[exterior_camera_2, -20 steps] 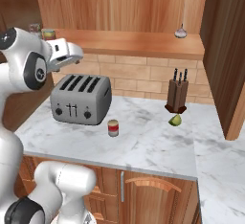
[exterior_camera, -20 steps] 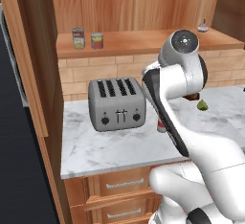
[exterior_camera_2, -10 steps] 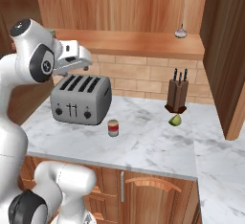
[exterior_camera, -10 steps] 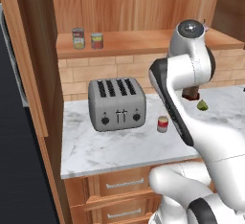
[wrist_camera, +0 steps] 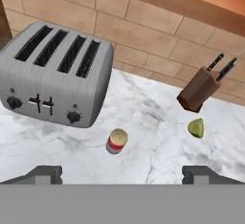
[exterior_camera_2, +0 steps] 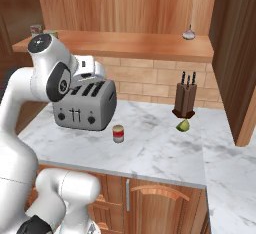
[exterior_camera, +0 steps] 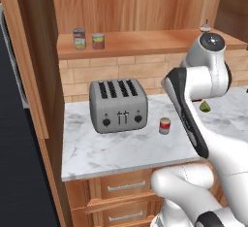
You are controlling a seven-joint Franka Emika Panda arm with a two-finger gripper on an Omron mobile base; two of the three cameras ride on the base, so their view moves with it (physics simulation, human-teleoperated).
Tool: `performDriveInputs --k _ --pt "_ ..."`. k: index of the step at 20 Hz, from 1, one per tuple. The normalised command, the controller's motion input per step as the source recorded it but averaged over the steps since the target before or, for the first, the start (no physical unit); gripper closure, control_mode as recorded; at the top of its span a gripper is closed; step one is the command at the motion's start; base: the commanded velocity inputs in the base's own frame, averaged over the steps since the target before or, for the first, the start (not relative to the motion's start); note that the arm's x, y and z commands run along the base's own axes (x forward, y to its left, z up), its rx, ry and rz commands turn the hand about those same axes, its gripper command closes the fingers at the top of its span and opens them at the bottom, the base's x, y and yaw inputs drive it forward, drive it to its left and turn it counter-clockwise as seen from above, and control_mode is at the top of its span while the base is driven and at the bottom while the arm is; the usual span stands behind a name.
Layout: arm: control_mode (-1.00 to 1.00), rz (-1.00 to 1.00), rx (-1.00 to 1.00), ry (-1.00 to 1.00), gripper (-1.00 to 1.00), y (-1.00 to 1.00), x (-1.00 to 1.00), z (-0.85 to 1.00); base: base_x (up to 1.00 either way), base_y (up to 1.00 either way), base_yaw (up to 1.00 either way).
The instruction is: Pick the cans from the counter and place them in their designated side in the cabinet.
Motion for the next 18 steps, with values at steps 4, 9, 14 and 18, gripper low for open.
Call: performDriveInputs --k 4,9,14,18 --pt "-1.00 0.06 0.03 0.01 -1.00 -0.28 -0.25 -0.38 0.00 0.00 0.00" --pt "-1.00 0.05 0.04 0.02 -1.00 -0.25 -0.12 -0.32 0.00 0.00 0.00" --pt "-1.00 0.06 0.06 0.01 -1.00 -0.07 0.01 -0.22 0.00 0.00 0.00" --pt "-1.00 0.00 0.00 0.03 -1.00 -0.08 0.07 -0.14 0.00 0.00 0.00"
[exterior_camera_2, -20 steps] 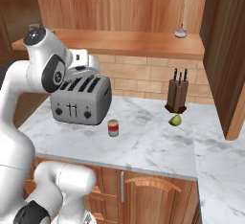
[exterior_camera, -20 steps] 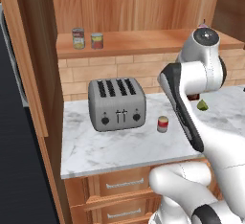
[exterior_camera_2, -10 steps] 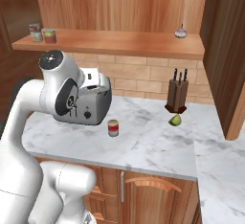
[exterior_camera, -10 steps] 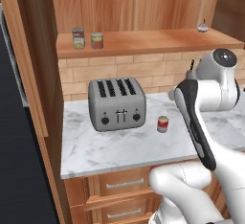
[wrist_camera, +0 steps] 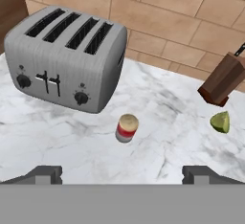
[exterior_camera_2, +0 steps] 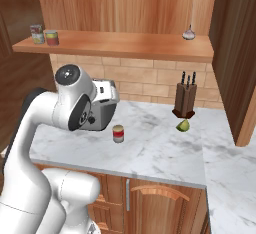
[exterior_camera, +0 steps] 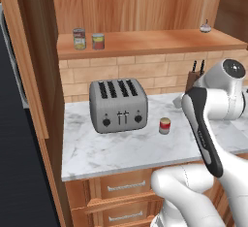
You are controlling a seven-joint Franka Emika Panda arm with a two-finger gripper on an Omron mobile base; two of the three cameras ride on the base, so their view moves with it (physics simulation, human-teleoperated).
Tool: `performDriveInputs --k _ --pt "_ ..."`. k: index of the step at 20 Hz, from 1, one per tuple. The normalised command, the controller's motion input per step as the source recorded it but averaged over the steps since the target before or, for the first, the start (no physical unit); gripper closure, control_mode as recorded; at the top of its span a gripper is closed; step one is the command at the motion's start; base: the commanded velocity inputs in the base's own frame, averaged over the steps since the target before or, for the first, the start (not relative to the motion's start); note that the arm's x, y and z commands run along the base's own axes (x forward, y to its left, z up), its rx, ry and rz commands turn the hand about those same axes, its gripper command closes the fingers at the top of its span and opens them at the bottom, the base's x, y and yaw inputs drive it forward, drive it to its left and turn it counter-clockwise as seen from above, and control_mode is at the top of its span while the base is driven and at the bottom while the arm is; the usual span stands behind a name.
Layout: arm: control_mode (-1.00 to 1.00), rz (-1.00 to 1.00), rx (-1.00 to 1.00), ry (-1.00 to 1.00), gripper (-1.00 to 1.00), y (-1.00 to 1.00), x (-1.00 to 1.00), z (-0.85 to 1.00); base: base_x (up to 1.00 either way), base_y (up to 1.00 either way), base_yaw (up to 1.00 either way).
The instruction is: Pick the cans from the counter and place them in their designated side in the cabinet.
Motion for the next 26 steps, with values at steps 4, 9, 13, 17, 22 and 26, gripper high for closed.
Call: performDriveInputs --k 4,9,13,17,22,26 --pt "-1.00 0.00 0.00 0.06 -1.00 -0.11 0.03 -0.11 0.00 0.00 0.00" --pt "-1.00 0.00 0.02 0.07 -1.00 -0.06 0.02 -0.14 0.00 0.00 0.00" --pt "-1.00 0.00 0.06 0.02 -1.00 0.00 0.14 -0.18 0.00 0.00 0.00" --pt "-1.00 0.00 0.03 0.00 -1.00 0.00 0.21 -0.26 0.00 0.00 0.00" --pt "-1.00 -0.04 -0.01 0.01 -1.00 0.00 0.28 -0.32 0.00 0.00 0.00" --pt "-1.00 -0.06 0.00 0.01 -1.00 0.00 0.28 -0.30 0.00 0.00 0.00"
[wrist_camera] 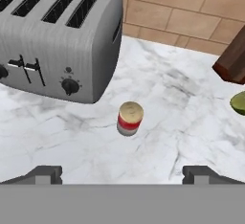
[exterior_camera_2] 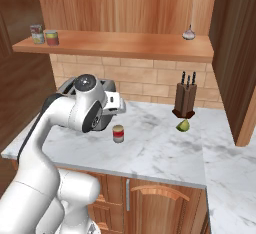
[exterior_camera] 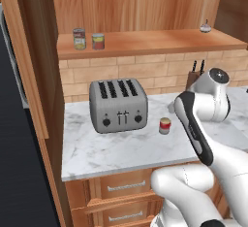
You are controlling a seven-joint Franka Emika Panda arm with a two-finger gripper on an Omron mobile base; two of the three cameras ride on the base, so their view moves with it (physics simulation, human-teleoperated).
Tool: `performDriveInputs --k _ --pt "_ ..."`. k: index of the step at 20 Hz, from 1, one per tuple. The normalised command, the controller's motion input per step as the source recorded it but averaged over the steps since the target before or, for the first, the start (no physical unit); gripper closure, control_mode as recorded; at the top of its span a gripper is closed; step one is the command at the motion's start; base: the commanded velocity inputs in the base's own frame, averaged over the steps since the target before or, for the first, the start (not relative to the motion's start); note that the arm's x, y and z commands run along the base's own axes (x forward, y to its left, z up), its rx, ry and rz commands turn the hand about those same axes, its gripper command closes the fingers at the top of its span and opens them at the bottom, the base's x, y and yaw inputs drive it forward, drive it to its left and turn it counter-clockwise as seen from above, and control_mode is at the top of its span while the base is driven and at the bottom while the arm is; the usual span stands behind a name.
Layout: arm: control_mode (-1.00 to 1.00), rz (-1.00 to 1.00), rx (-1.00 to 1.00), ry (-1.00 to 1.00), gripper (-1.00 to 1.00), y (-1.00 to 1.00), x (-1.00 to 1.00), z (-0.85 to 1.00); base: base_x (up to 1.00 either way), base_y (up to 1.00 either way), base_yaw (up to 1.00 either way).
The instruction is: Pick the cans from the counter and place them in their designated side in the cabinet.
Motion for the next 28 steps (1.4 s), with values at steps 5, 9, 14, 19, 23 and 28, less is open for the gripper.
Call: performDriveInputs --k 5,9,14,19,23,28 --pt "-1.00 -0.02 0.01 0.03 -1.00 0.00 0.25 -0.25 0.00 0.00 0.00" --pt "-1.00 0.00 0.01 0.05 -1.00 0.00 0.30 -0.30 0.00 0.00 0.00" --pt "-1.00 0.00 0.00 0.08 -1.00 0.00 0.35 -0.28 0.00 0.00 0.00" --pt "-1.00 0.00 0.00 0.11 -1.00 0.00 0.36 -0.23 0.00 0.00 0.00" --pt "-1.00 0.00 0.00 0.08 -1.00 0.00 0.24 -0.17 0.00 0.00 0.00" --pt "-1.00 0.00 0.00 0.05 -1.00 0.00 0.22 -0.22 0.00 0.00 0.00"
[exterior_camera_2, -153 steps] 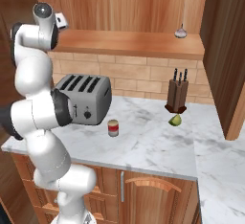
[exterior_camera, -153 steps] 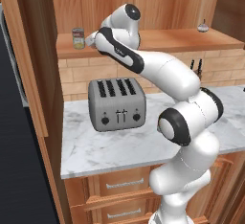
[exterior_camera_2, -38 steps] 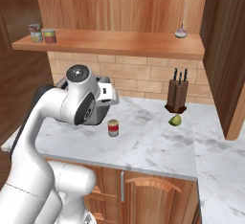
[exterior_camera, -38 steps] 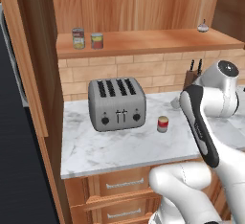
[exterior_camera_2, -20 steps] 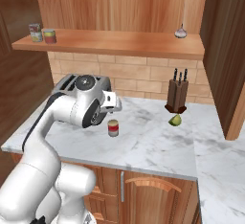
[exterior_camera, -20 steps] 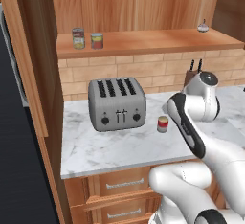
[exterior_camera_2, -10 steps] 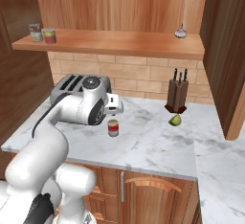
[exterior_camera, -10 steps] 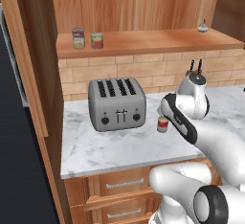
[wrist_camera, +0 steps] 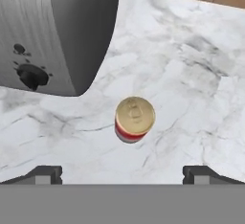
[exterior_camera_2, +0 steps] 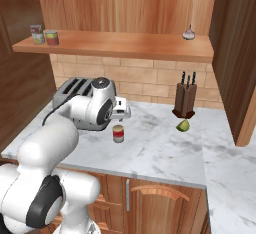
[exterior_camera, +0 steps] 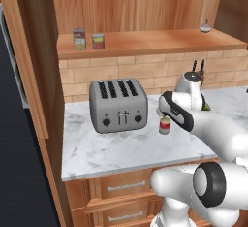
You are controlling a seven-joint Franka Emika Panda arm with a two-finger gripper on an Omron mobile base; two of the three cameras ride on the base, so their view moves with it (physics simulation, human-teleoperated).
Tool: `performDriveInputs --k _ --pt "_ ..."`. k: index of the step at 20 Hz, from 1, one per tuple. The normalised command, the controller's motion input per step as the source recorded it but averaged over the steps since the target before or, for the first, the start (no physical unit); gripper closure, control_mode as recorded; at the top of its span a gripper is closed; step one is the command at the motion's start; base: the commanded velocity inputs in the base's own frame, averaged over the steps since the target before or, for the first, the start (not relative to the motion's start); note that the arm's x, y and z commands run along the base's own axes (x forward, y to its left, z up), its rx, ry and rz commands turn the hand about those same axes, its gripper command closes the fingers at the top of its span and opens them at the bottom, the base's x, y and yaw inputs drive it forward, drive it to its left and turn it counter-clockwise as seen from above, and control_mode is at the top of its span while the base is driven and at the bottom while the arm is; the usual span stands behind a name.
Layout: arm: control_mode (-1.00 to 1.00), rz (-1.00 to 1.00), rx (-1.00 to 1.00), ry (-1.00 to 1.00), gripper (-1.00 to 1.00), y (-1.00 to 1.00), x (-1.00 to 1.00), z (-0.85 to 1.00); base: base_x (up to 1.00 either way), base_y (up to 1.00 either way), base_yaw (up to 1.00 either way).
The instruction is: Pick the cans from the counter and place them in their designated side in the cabinet.
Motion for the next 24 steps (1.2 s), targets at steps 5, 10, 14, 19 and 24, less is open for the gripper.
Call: performDriveInputs --k 5,10,14,19,24 --pt "-1.00 0.00 0.00 0.01 -1.00 0.00 0.22 -0.28 0.00 0.00 0.00" --pt "-1.00 0.00 0.00 0.00 -1.00 -0.07 0.14 -0.26 0.00 0.00 0.00" --pt "-1.00 0.00 0.00 0.00 -1.00 -0.07 0.14 -0.27 0.00 0.00 0.00" --pt "-1.00 0.00 0.02 0.01 -1.00 0.00 0.21 -0.27 0.00 0.00 0.00" --pt "-1.00 0.00 0.02 0.01 -1.00 0.00 0.20 -0.23 0.00 0.00 0.00"
